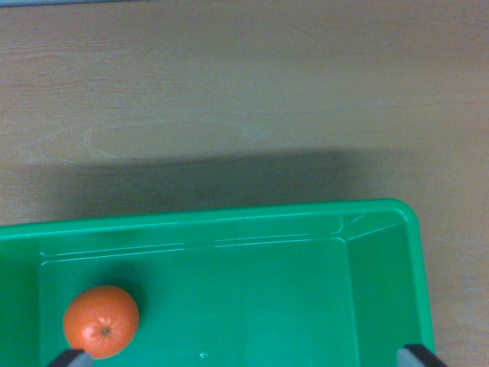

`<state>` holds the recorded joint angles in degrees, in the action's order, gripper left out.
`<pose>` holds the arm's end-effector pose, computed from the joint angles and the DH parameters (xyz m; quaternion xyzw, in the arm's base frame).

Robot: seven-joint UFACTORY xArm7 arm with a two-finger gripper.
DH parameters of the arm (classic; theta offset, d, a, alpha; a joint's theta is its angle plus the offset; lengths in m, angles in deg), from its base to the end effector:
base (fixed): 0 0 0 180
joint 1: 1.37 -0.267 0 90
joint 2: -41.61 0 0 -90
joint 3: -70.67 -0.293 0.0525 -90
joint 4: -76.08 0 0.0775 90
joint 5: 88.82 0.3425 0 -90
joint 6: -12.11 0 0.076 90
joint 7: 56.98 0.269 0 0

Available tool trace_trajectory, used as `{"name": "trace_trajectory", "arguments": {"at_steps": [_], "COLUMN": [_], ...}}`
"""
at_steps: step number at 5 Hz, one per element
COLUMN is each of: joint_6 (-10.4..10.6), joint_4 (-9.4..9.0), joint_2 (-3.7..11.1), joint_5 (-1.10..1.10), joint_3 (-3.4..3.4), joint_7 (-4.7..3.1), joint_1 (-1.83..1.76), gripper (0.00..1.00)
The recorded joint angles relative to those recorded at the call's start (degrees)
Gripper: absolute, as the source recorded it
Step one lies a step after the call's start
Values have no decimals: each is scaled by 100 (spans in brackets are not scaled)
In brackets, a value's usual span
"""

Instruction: Pick fruit

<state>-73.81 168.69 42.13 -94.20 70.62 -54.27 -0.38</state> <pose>0.4986 -0.0328 0.3913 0.9970 -0.0310 0.0545 0.0461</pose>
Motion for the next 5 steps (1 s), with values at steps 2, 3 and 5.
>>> {"name": "trace_trajectory", "arguments": {"at_steps": [2, 3, 5], "joint_6": [146, 319, 509], "joint_4": [-121, -264, -420], "joint_2": [58, 127, 203], "joint_5": [15, 32, 51], "joint_3": [-20, -43, -68], "joint_7": [-47, -102, -163], "joint_1": [-16, -34, -54], "gripper": [0, 0, 0]}}
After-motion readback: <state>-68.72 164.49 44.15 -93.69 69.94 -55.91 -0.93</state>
